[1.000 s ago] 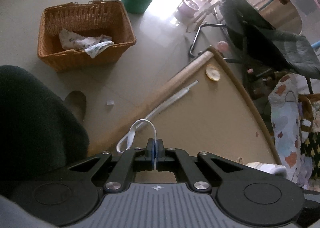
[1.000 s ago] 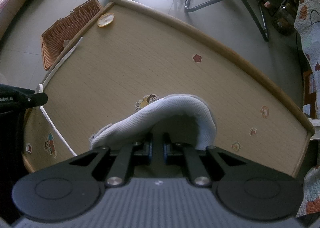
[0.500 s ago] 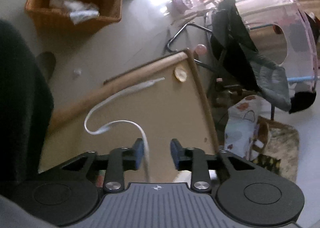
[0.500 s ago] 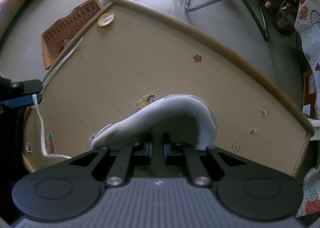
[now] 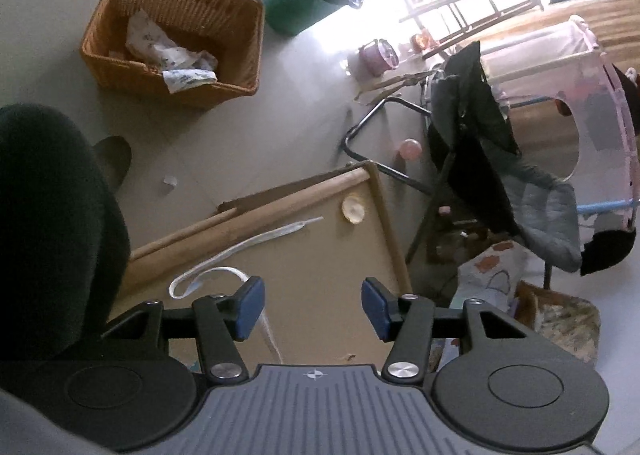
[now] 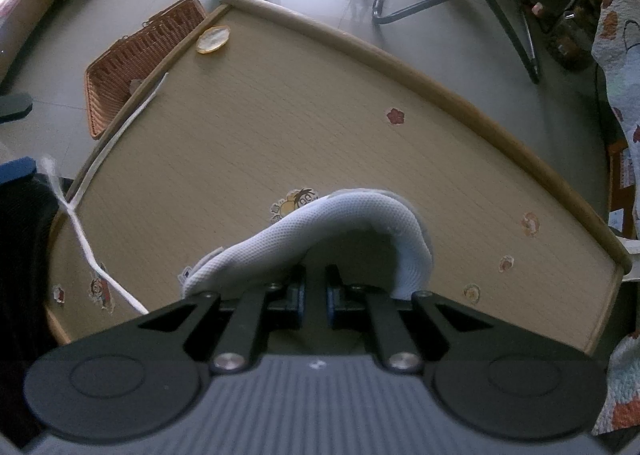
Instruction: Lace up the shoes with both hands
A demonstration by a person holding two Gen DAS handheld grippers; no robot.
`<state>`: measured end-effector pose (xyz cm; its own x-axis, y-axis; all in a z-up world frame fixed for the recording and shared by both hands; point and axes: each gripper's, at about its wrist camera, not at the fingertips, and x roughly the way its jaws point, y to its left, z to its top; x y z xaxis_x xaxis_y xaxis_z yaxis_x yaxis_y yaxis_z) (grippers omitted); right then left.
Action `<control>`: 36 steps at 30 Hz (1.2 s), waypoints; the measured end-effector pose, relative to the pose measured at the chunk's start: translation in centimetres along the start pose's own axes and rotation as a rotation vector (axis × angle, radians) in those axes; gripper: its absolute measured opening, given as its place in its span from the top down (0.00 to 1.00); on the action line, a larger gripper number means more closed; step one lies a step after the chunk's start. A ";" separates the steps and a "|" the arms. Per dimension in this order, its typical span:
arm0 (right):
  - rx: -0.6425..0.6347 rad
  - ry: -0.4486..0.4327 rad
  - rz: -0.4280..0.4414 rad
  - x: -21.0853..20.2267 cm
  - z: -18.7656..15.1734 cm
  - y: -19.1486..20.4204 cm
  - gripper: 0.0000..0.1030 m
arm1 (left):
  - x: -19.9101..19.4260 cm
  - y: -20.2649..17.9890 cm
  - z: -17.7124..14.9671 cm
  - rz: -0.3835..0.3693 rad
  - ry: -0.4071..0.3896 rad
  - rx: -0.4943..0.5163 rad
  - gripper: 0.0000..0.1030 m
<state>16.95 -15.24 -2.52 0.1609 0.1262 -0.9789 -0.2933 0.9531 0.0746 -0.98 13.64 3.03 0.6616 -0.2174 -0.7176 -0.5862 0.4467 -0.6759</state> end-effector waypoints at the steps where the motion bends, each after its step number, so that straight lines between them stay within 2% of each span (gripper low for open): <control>1: 0.000 0.000 0.000 0.0 0.0 0.0 0.91 | 0.1 0.1 0.1 0.011 0.012 -0.007 0.46; 3: 0.000 0.000 0.000 -0.1 0.0 0.0 0.91 | 0.3 0.4 0.3 0.032 0.036 -0.021 0.46; 7: -0.001 0.000 0.001 0.0 0.0 0.0 0.91 | 2.2 1.9 -1.3 -0.080 0.223 -0.173 0.46; 9: 0.001 -0.001 0.001 0.0 0.0 0.0 0.91 | 3.1 1.8 -2.8 -0.058 0.279 -0.185 0.46; 11: 0.003 -0.003 0.001 0.0 0.0 0.1 0.91 | 3.7 1.5 -4.1 -0.032 0.303 -0.172 0.46; 14: 0.005 -0.006 0.001 0.0 -0.1 0.1 0.91 | 4.6 1.8 -5.6 -0.032 0.326 -0.225 0.46; 21: 0.005 -0.009 0.003 0.2 0.0 0.1 0.91 | 5.6 2.4 -7.9 -0.053 0.312 -0.302 0.50; 23: 0.006 -0.010 0.004 0.2 0.0 0.1 0.91 | 5.8 2.2 -8.5 -0.048 0.316 -0.302 0.65; 25: 0.006 -0.010 0.004 0.2 0.0 0.0 0.91 | 6.0 2.0 -8.9 -0.032 0.319 -0.287 0.84; 29: 0.006 -0.011 0.005 0.2 -0.1 -0.1 0.91 | 6.3 1.8 -9.2 -0.030 0.305 -0.236 0.99; 36: 0.005 -0.012 0.001 0.1 -0.1 0.0 0.91 | 6.2 0.7 -8.0 -0.032 0.260 -0.089 0.99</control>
<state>16.84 -15.26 -2.63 0.1714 0.1307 -0.9765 -0.2888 0.9543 0.0771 -1.01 5.62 -3.24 0.5450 -0.4506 -0.7071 -0.6137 0.3602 -0.7026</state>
